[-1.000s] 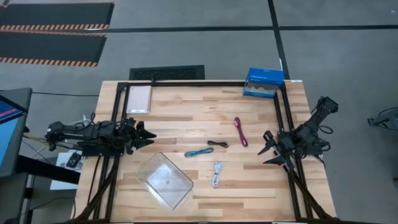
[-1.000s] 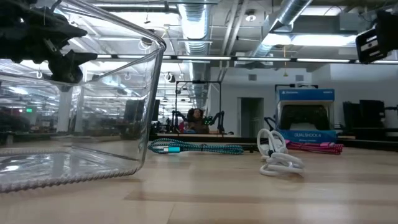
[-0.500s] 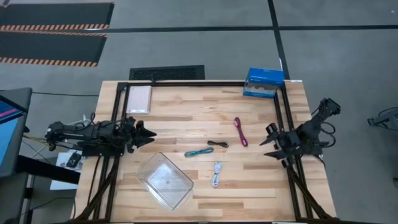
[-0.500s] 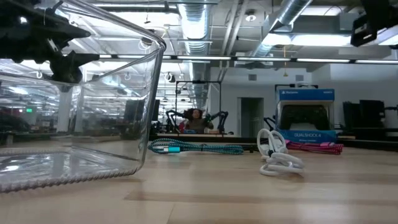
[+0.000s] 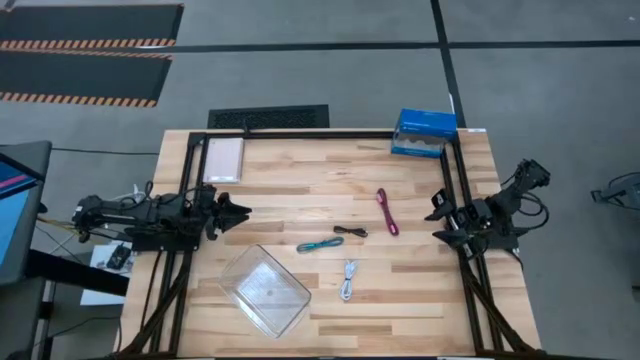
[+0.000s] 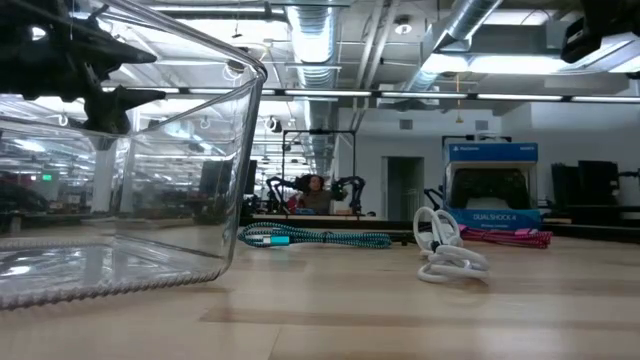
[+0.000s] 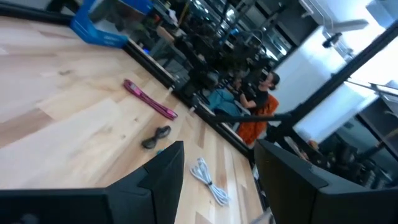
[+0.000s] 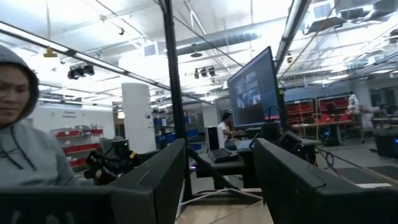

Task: Pick and place USB-C Cables
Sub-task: Put the pink charger cable into the transparent bin

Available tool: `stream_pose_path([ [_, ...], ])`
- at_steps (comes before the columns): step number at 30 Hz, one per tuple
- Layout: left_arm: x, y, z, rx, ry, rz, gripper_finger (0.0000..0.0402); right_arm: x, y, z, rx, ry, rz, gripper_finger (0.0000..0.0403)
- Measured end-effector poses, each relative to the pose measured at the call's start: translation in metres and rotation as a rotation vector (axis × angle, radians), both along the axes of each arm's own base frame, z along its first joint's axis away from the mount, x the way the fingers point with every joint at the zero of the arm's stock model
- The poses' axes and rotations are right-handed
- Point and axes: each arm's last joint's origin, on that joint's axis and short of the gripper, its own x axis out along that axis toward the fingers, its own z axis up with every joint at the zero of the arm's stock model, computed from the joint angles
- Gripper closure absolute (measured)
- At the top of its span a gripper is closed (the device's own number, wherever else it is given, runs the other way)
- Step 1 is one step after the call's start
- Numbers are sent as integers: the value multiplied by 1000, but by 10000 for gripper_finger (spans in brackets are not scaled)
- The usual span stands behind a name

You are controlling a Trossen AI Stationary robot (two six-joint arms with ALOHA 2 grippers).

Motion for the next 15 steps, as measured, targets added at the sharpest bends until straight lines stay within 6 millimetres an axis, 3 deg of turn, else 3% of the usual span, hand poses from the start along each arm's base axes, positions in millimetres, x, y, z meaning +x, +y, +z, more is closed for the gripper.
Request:
stream_pose_path([
  [9,0,2,1,-2,-9,77,216,1,-5,2,16,-17,-61,186],
  [15,0,4,1,-9,-14,124,216,2,-12,4,137,-6,-159,186],
])
